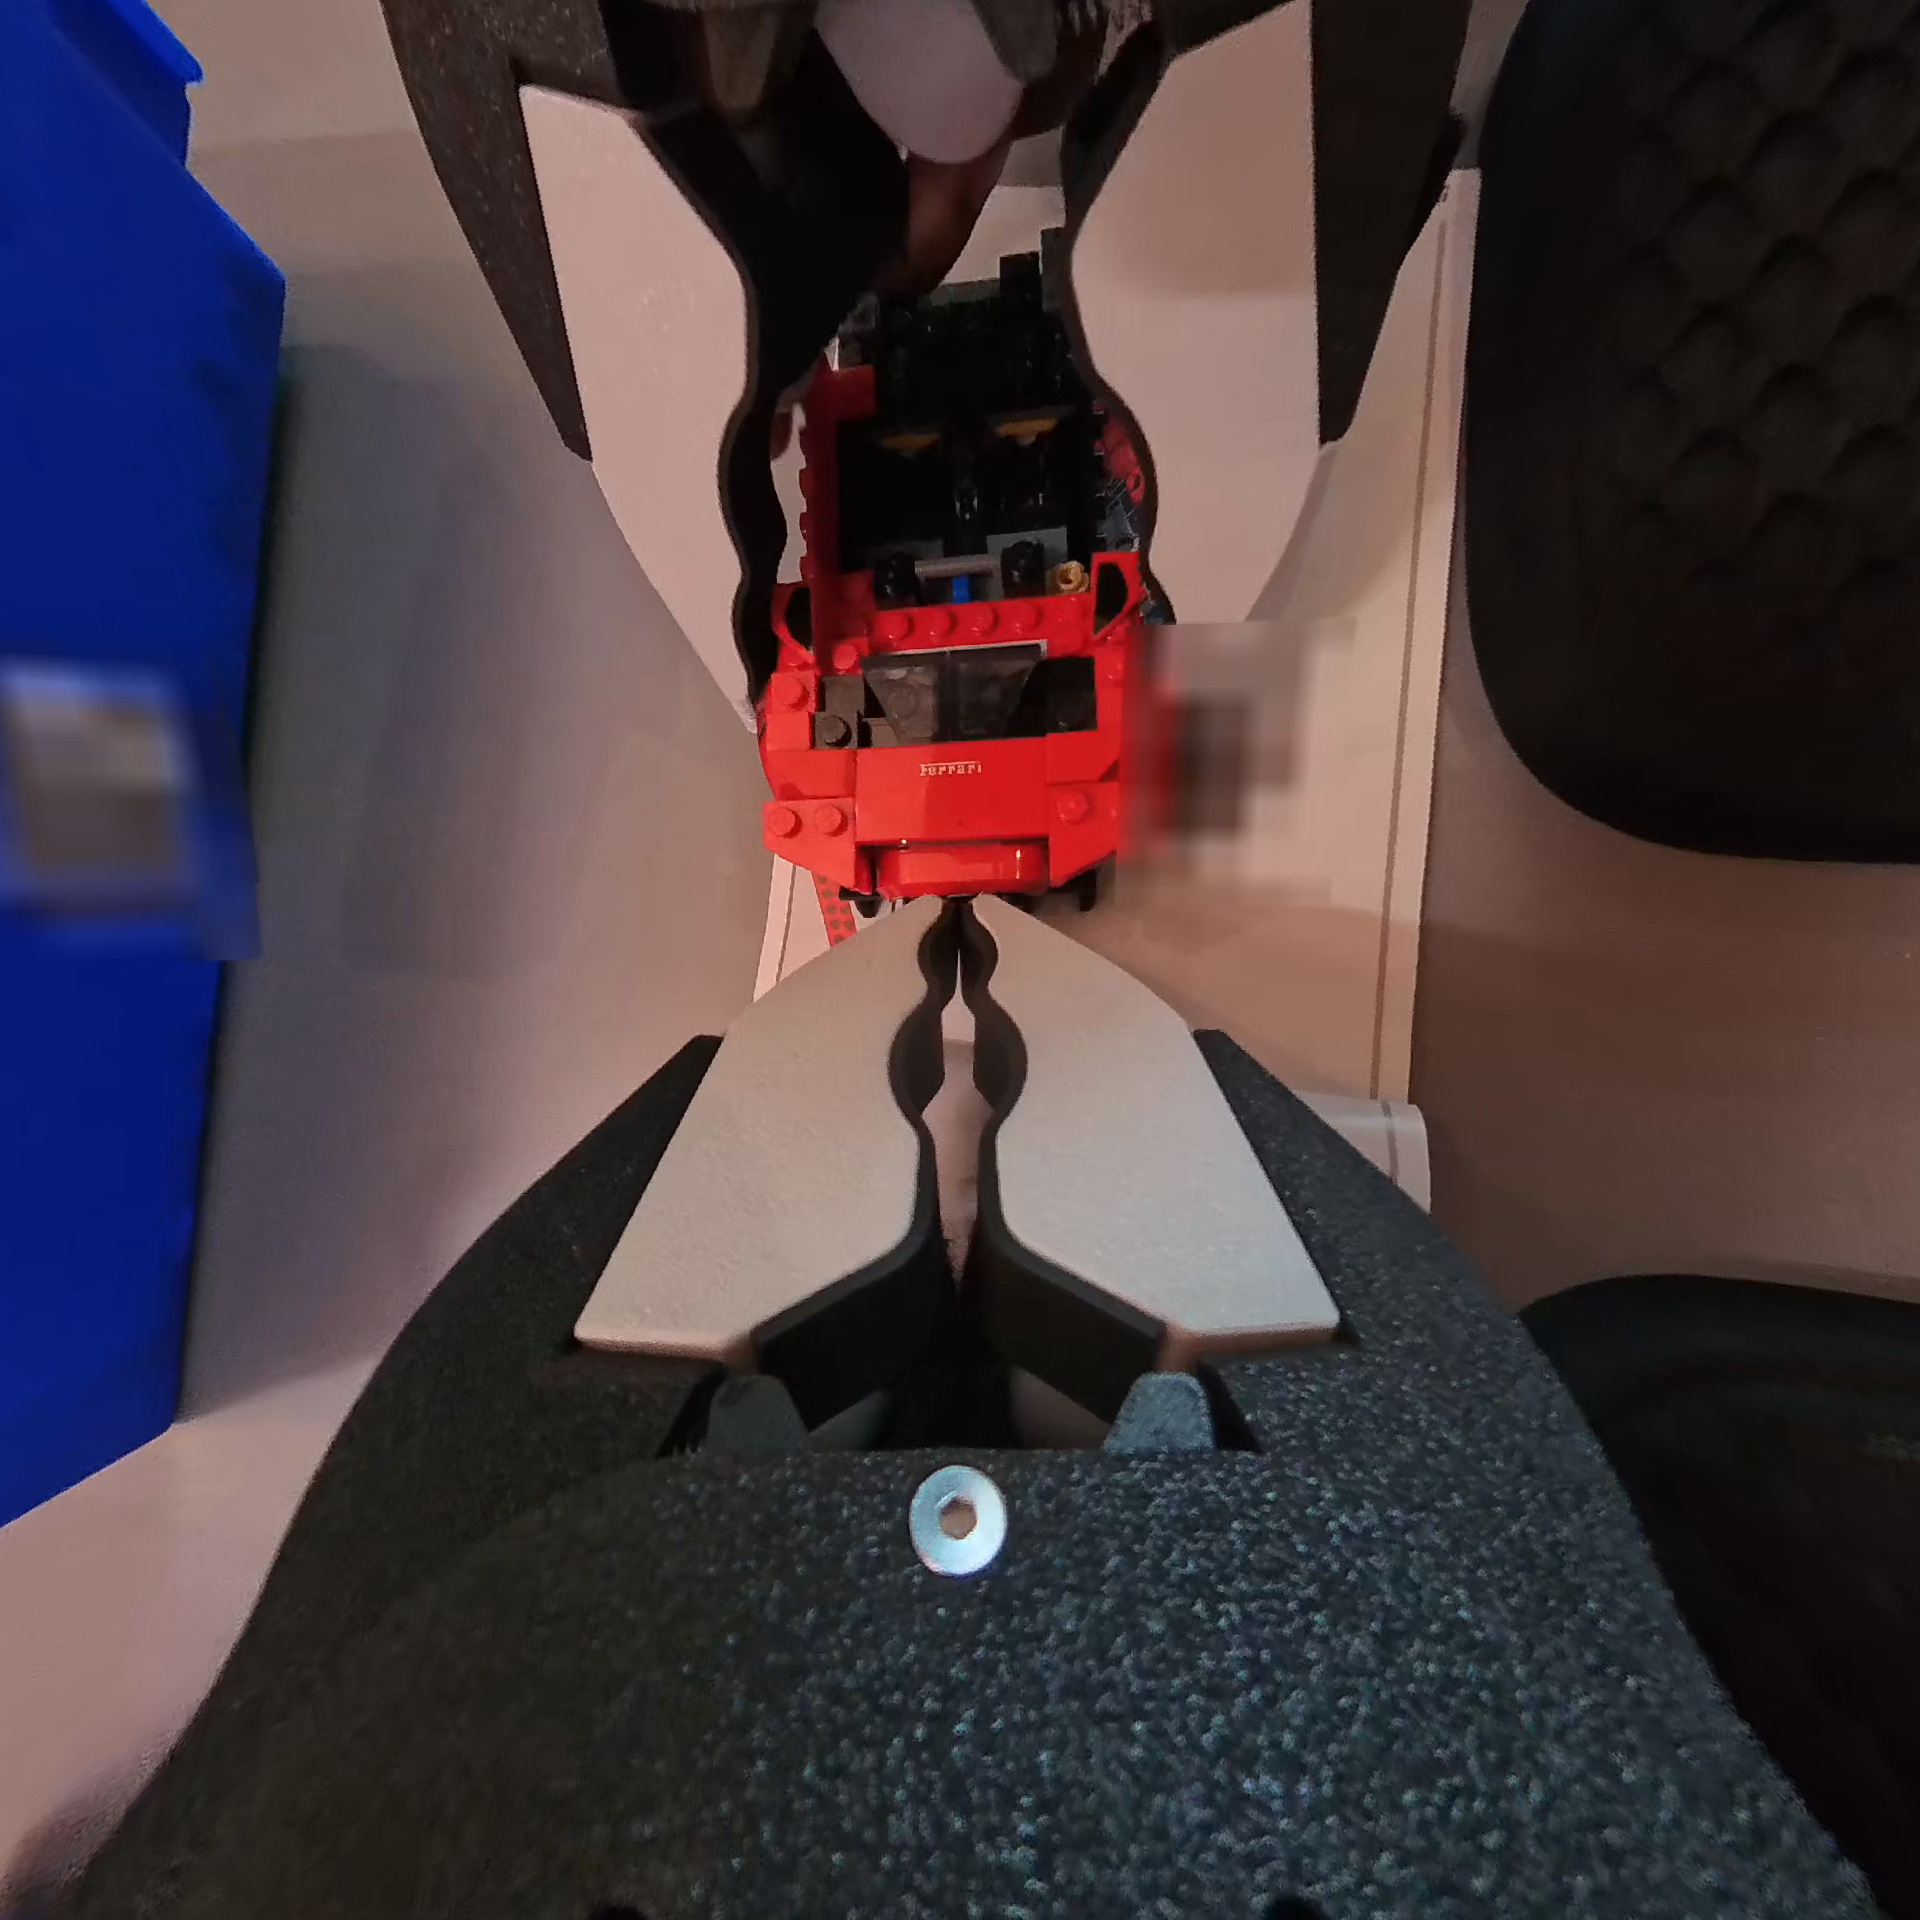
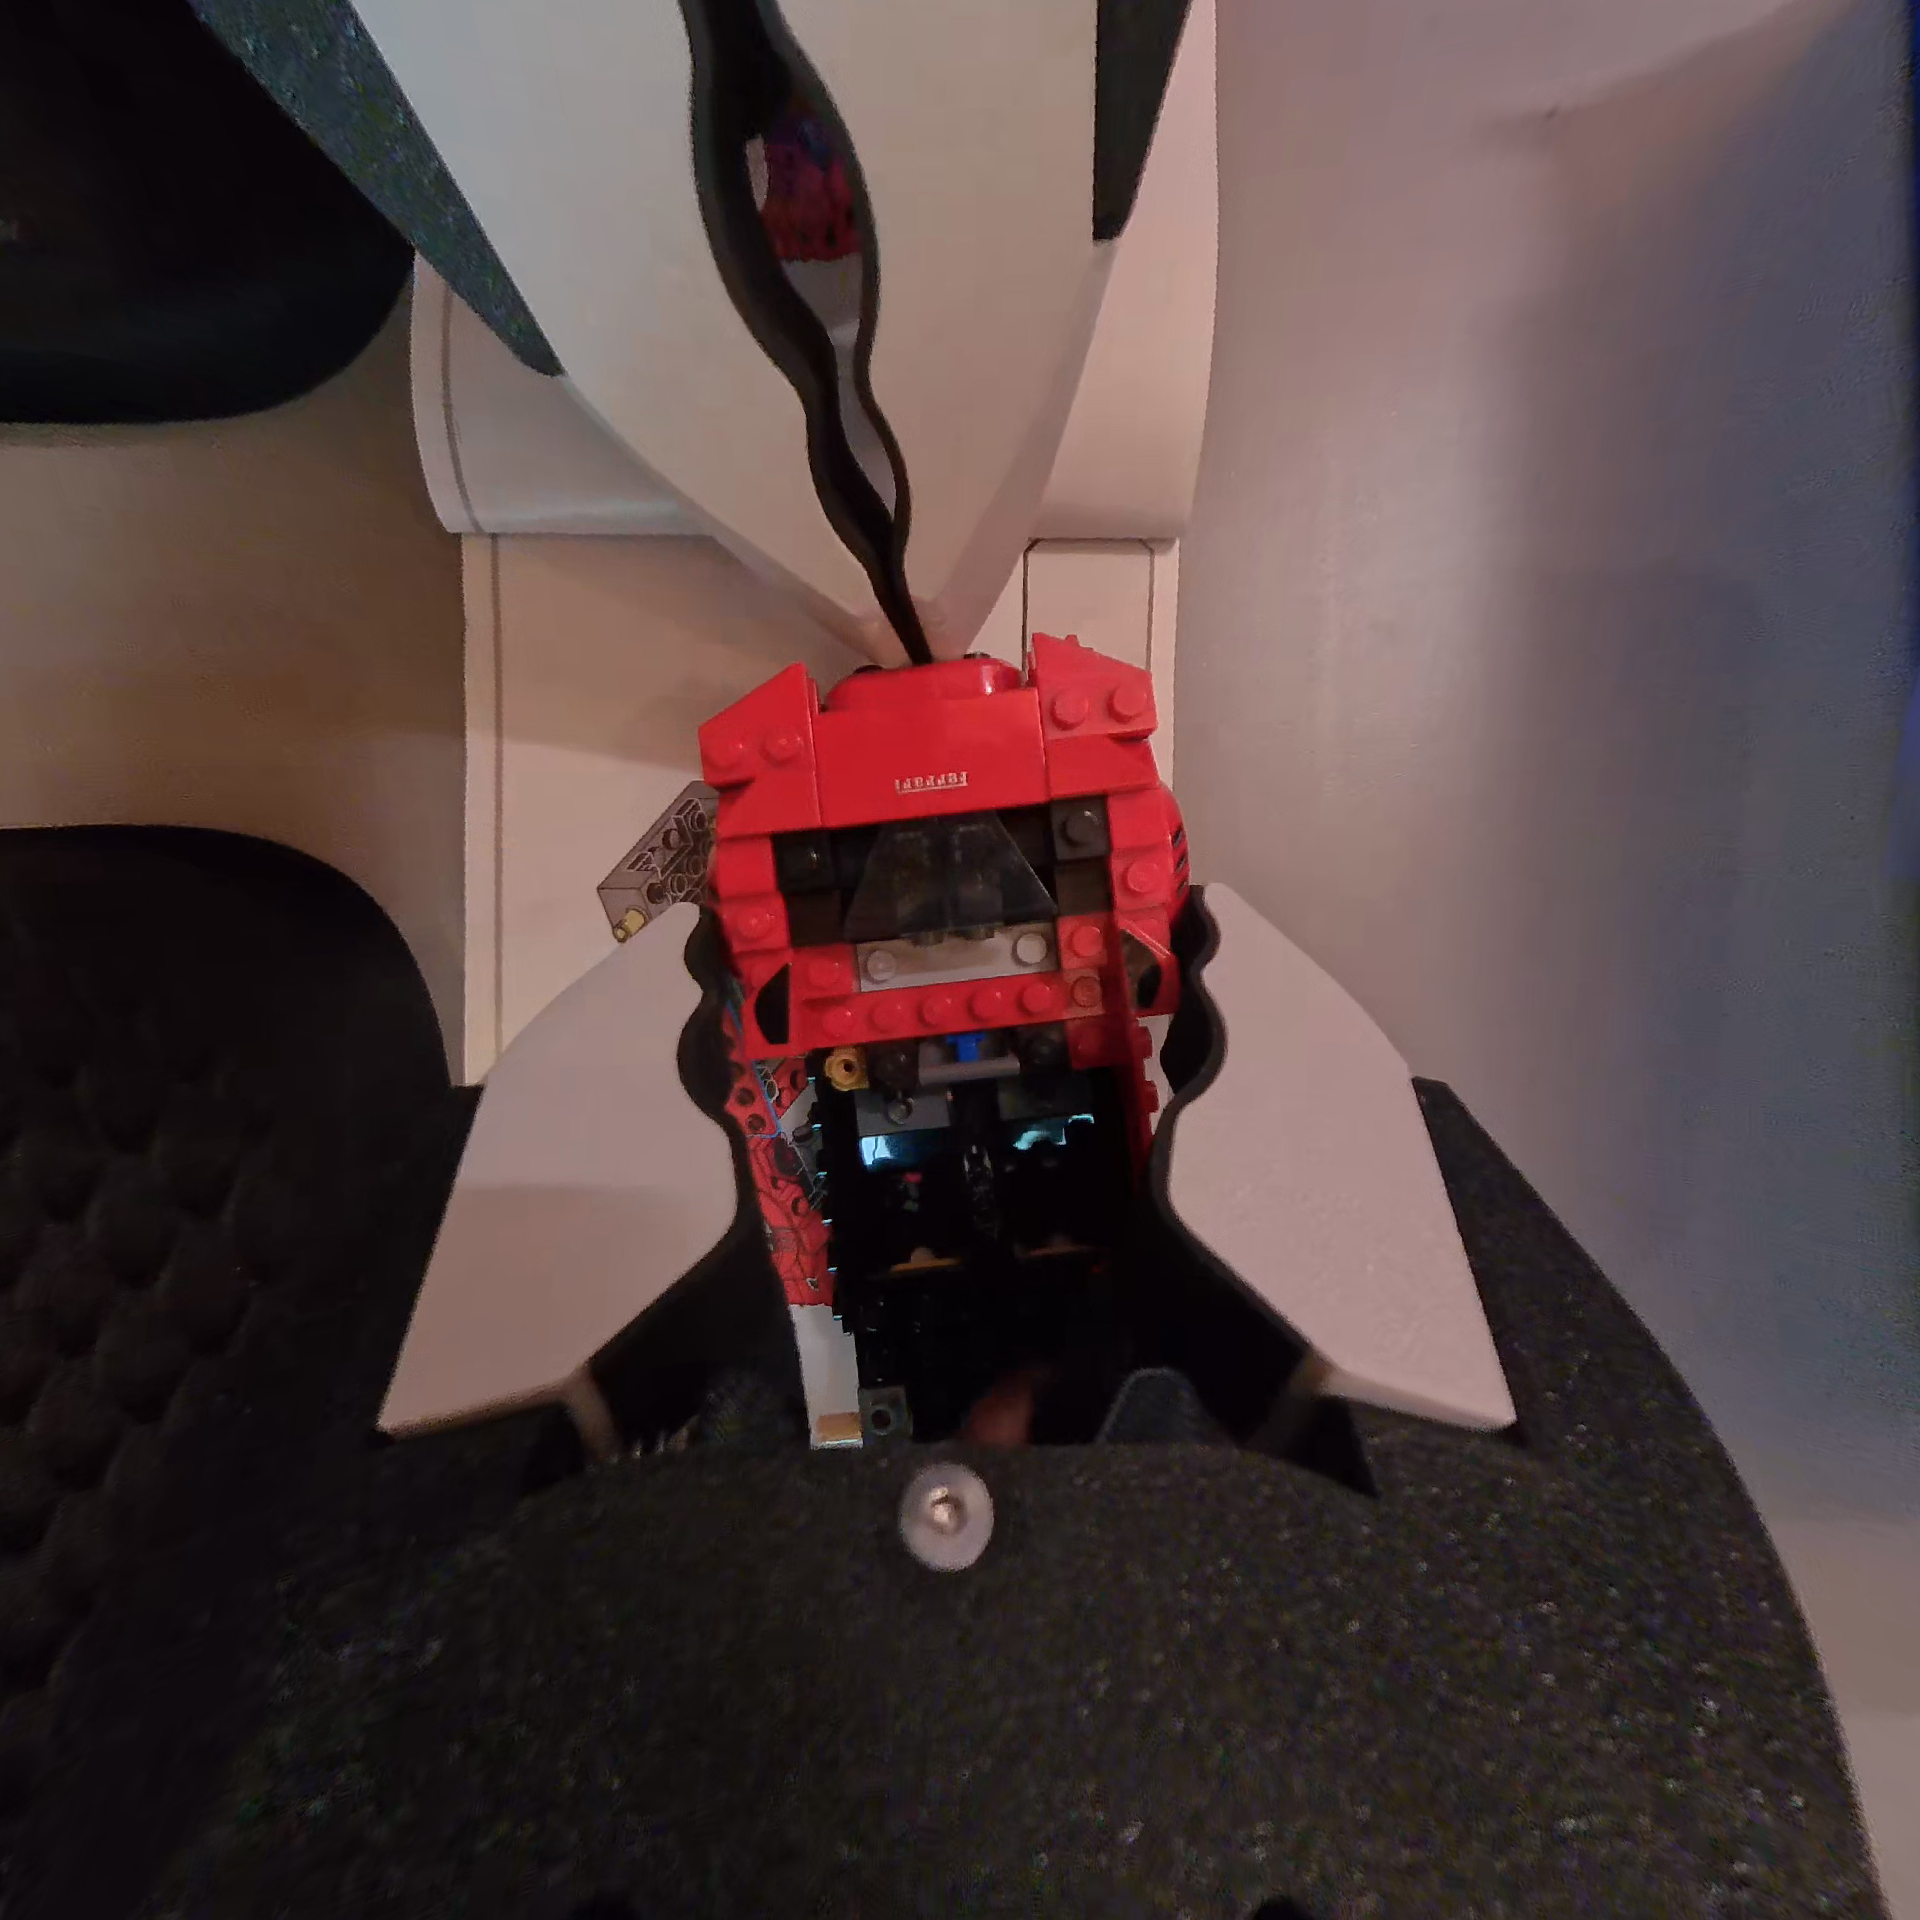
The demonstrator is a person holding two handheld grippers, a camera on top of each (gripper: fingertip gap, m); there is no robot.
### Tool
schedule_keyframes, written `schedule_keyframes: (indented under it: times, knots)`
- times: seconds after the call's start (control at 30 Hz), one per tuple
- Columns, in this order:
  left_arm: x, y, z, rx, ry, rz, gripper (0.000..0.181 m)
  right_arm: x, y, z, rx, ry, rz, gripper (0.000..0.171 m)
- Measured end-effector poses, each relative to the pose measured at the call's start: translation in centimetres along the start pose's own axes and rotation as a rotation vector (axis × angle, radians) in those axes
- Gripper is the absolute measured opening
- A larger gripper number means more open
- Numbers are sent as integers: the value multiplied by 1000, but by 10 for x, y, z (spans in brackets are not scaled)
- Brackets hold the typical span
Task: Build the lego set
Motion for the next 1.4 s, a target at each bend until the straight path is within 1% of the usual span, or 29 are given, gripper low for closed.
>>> schedule_keyframes:
  times: [0.1, 0.13, 0.23, 0.33, 0.4, 0.47, 0.5, 0.57, 0.6, 0.63, 0.67, 0.7, 0.73, 0.77, 0.8, 0.83, 0.93, 0.97, 1.0, 1.03, 1.07, 1.13, 1.17, 1.23, 1.27, 1.3, 1.33, 1.37, 1.4]
  knots:
    - [5, -2, -3, 3, -19, 15, 0, 2, 1, -1, 9, -16, -4, 85]
    - [10, -2, -4, 6, -18, 31, 0, 7, 3, 0, 0, -2, -20, 94]
    - [37, -1, -5, 27, 46, 78, 0, 43, 13, 5, -74, 104, -66, 101]
    - [69, 7, -6, 34, 151, 191, 0, 91, 28, -7, -158, 182, -202, 96]
    - [88, 17, -8, 46, 248, 253, 0, 116, 32, -24, -211, 180, -278, 93]
    - [101, 31, -12, 75, 334, 271, 3, 130, 31, -45, -264, 143, -352, 83]
    - [103, 39, -16, 101, 359, 253, 44, 133, 26, -53, -286, 129, -357, 82]
    - [103, 54, -25, 188, 367, 206, 71, 133, 13, -65, -323, 119, -348, 77]
    - [102, 59, -29, 226, 374, 203, 86, 130, 7, -69, -333, 118, -350, 58]
    - [102, 64, -33, 246, 391, 213, 93, 128, -2, -72, -325, 117, -331, 19]
    - [103, 69, -37, 252, 414, 233, 95, 126, -12, -73, -308, 124, -307, 0]
    - [106, 74, -39, 248, 445, 262, 91, 124, -20, -72, -295, 134, -301, 0]
    - [112, 80, -42, 236, 482, 291, 78, 123, -25, -71, -287, 144, -312, 0]
    - [119, 86, -44, 218, 523, 317, 57, 124, -27, -69, -284, 161, -343, 2]
    - [128, 94, -45, 192, 565, 334, 3, 125, -28, -65, -282, 186, -371, 16]
    - [137, 101, -47, 173, 607, 341, 0, 126, -29, -61, -282, 207, -391, 44]
    - [160, 112, -51, 168, 637, 363, 0, 135, -30, -54, -274, 235, -454, 27]
    - [167, 113, -51, 157, 640, 394, 8, 140, -32, -51, -244, 267, -480, 1]
    - [172, 114, -51, 150, 650, 415, 34, 146, -34, -49, -224, 301, -521, 0]
    - [175, 115, -51, 151, 658, 427, 26, 154, -33, -49, -233, 325, -593, 1]
    - [177, 116, -51, 155, 660, 438, 18, 164, -28, -52, -269, 355, -689, 10]
    - [179, 120, -49, 107, 674, 455, 0, 178, -26, -60, -347, 426, -774, 54]
    - [178, 120, -48, 98, 682, 466, 0, 180, -26, -68, -397, 431, -781, 69]
    - [177, 118, -48, 104, 672, 478, 0, 181, -23, -85, -512, 413, -791, 80]
    - [178, 118, -49, 102, 665, 494, 0, 178, -25, -89, -540, 424, -762, 80]
    - [183, 117, -51, 99, 656, 526, 0, 174, -30, -90, -530, 439, -722, 57]
    - [192, 117, -54, 94, 653, 578, 5, 171, -36, -89, -488, 455, -686, 8]
    - [206, 118, -58, 91, 665, 642, 20, 168, -39, -86, -456, 476, -676, 0]
    - [222, 121, -62, 97, 693, 703, 41, 165, -38, -82, -446, 490, -676, 0]
Point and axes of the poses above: each gripper's, where its closed fingertips meet, x back along the fingers, z out of its top, y = z × x across the jaws, the point moved 5 cm from there along x, back along the fingers, and after that the axes turned 14 degrees about -z, right-handed, at the moved point
